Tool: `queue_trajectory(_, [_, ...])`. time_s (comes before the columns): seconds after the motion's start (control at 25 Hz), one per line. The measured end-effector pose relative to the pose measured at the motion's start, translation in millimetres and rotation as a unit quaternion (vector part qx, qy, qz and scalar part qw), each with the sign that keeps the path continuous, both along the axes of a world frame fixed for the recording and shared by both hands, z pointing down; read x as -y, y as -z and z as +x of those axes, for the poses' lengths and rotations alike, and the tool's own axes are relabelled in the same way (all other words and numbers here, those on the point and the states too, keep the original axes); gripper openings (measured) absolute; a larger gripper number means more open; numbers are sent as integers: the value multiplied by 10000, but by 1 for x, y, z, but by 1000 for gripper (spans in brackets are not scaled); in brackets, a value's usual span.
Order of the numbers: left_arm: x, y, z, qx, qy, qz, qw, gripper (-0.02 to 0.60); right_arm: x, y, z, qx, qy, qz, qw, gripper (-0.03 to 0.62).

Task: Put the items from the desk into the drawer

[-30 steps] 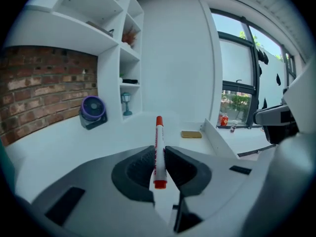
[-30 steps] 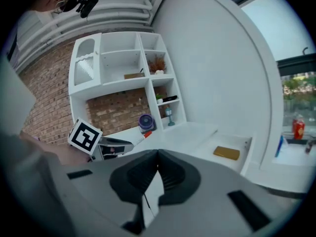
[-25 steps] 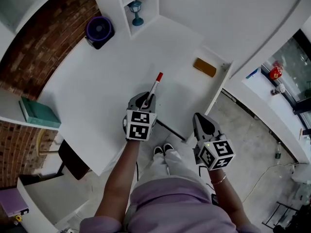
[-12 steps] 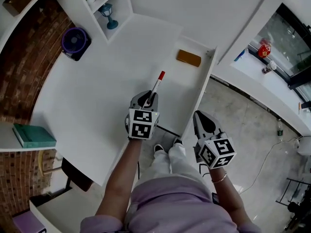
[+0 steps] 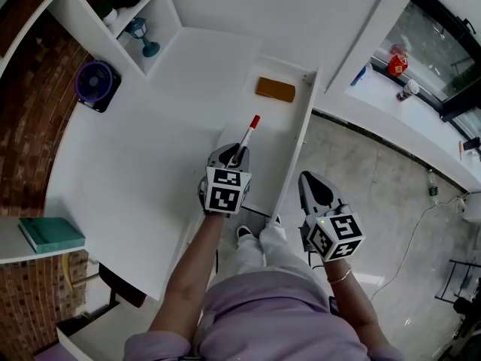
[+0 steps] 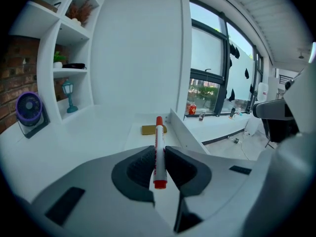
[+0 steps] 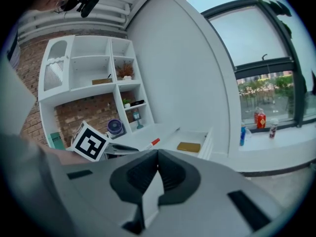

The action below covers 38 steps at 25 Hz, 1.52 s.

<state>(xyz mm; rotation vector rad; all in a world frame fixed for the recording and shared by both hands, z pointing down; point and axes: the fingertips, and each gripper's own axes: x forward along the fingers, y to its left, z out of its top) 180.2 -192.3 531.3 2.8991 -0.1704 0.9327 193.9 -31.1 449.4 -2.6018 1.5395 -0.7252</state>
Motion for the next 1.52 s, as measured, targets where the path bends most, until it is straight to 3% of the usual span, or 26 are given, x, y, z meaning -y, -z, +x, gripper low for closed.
queue_trajectory(0.6, [-24,-57,48,658,-462,41,9968,66,-25,-5,37,38,-284,-31,9996,3])
queue_trajectory(1.52, [-43,-141,71,1625,-669,-213,9842,67,-52,-24,64,249,-669,-230,9972,3])
